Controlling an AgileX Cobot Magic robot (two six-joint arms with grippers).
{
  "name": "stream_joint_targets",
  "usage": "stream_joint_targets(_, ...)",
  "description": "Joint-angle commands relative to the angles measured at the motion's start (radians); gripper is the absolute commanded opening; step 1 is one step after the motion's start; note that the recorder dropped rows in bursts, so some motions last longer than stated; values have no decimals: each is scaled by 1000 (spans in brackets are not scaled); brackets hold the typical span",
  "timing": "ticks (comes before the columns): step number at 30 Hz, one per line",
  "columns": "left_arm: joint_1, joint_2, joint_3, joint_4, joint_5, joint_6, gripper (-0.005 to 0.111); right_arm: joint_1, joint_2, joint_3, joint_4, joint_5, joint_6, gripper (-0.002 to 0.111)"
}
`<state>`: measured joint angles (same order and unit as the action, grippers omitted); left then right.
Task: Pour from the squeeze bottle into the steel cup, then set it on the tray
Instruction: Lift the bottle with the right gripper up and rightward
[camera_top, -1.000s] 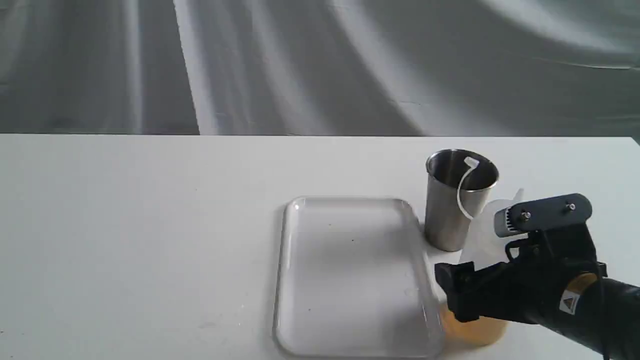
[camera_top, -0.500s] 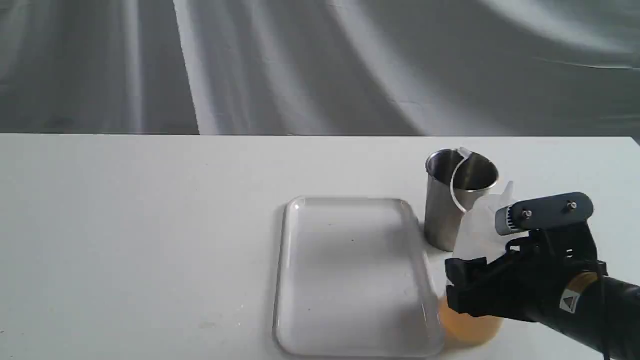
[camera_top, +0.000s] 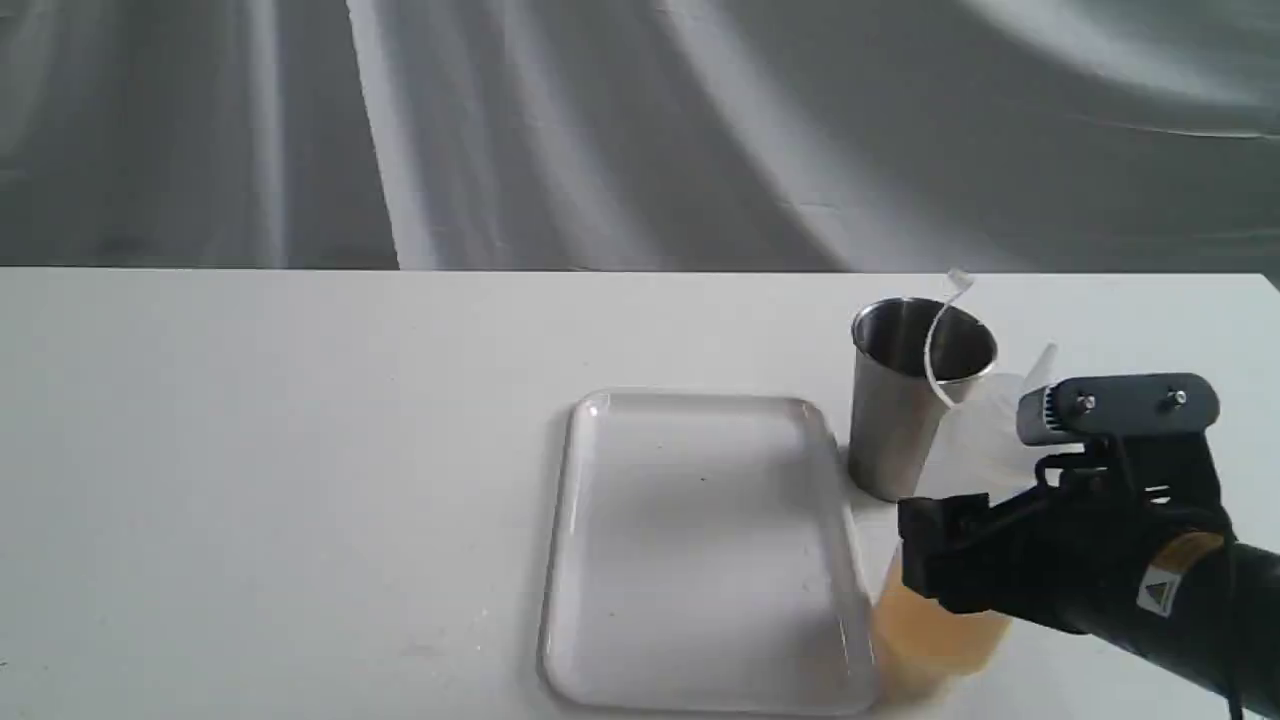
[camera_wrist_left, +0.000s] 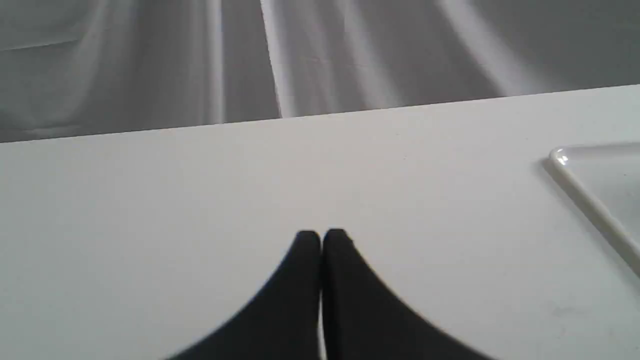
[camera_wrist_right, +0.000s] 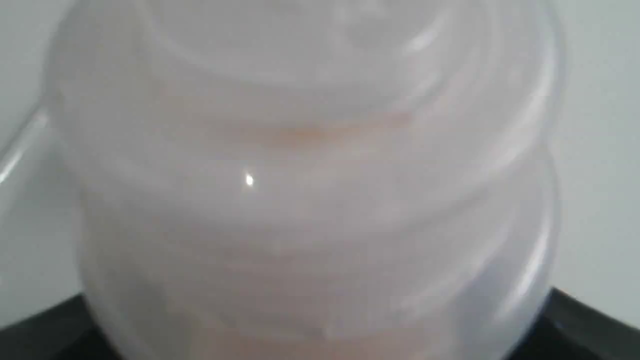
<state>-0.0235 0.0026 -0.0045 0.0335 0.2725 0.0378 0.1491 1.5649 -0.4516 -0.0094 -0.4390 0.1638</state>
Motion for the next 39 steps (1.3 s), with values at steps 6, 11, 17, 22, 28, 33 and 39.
stream_joint_targets(6,2,-3,4,-1,-7,-3,0,1,-266,-5,-5,183,-99,8)
stream_joint_targets(11,2,-3,4,-1,-7,-3,0,-29,-394,-5,3,334,-135,8)
stream_joint_targets(17,2,-3,4,-1,-7,-1,0,-159,-496,-5,-99,529,-137,8)
stream_joint_targets(22,2,-3,4,-1,-7,-1,0,-244,-528,-76,-195,680,-134,8)
stream_joint_targets(28,2,-3,4,-1,-7,-1,0,-280,-501,-265,-493,750,38,8)
stream_joint_targets(33,2,-3,4,-1,-7,-5,0,-278,-402,-448,-717,854,227,8)
stream_joint_targets(39,2,-3,4,-1,-7,-5,0,-273,-266,-576,-985,983,322,8)
